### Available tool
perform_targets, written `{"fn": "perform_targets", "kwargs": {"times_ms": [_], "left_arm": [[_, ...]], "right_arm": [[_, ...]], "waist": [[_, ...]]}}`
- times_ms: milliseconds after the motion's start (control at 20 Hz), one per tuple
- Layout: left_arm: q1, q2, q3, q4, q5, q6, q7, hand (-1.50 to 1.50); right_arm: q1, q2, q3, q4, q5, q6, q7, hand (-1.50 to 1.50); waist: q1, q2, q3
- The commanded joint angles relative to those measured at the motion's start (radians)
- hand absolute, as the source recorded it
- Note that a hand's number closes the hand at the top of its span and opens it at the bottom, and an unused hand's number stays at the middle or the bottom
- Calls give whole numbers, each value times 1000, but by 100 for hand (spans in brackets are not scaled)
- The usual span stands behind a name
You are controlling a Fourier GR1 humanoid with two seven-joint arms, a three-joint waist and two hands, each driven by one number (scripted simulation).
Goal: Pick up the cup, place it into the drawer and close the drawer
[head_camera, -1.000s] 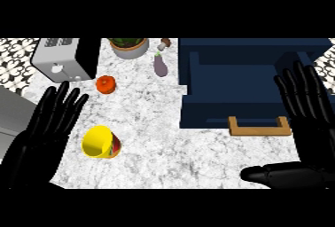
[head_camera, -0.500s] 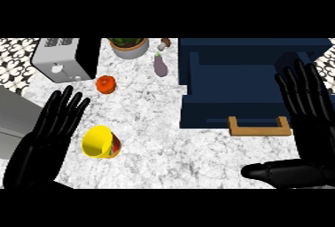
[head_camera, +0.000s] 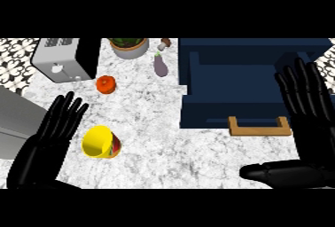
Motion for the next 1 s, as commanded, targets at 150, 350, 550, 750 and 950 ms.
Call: {"fn": "perform_targets", "kwargs": {"times_ms": [150,350,550,750,950], "left_arm": [[-2,2,48,127,-59,4,-75,-150],[8,19,77,259,-76,-45,-170,-150],[-1,43,106,259,-54,-69,-155,-150],[-58,58,135,458,-112,-99,-299,-150],[-24,74,145,479,-116,-133,-343,-150]], "right_arm": [[73,15,16,-36,12,6,-25,-150],[-43,-19,-20,-31,-9,-7,79,-150],[55,20,23,46,30,30,-87,-150],[-24,-18,-38,-6,-42,21,43,-150],[15,-29,-40,-25,-30,43,27,-150]], "waist": [[-2,0,0],[0,0,-1],[0,0,0],[-1,0,0],[0,0,0]]}}
